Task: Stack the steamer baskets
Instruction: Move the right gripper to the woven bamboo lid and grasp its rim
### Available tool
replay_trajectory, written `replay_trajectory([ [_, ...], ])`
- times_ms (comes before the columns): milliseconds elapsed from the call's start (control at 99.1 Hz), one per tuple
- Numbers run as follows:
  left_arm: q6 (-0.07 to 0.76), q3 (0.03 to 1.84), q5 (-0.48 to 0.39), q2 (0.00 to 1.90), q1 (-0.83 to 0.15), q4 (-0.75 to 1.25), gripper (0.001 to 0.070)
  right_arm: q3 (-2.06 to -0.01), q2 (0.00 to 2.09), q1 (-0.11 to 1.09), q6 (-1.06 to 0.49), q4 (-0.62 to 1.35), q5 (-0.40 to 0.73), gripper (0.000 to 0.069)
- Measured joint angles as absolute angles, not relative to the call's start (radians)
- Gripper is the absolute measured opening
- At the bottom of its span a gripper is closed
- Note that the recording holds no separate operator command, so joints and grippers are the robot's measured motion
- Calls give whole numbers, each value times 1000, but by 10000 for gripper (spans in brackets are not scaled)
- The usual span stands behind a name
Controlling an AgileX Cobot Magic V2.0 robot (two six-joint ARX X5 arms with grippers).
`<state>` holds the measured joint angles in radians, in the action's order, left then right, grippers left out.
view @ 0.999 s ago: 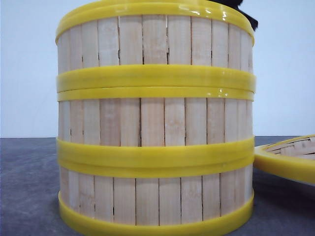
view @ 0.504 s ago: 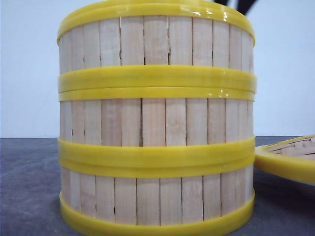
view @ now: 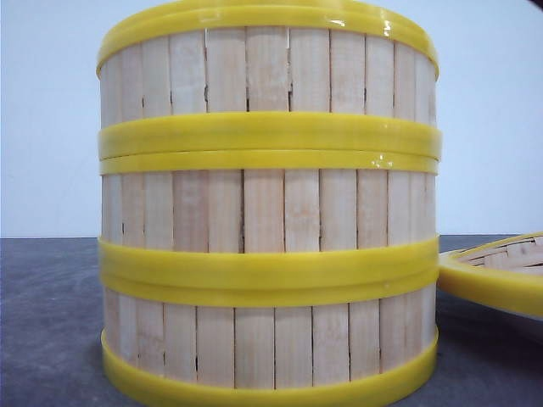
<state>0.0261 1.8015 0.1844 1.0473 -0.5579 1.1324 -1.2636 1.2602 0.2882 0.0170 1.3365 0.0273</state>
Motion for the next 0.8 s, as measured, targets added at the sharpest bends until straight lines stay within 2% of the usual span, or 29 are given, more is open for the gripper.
replay_trajectory([
  [293, 27, 1802, 184, 1048, -558, 1137, 557, -1058, 1244, 308, 50, 1226, -7, 294],
  [595, 30, 1802, 184, 1049, -558, 1137, 557, -1045, 1245, 330, 80, 1106, -31, 294],
  [797, 30, 1802, 184, 1049, -558, 1137, 557, -1045, 1294, 332, 86, 1131, -26, 294],
])
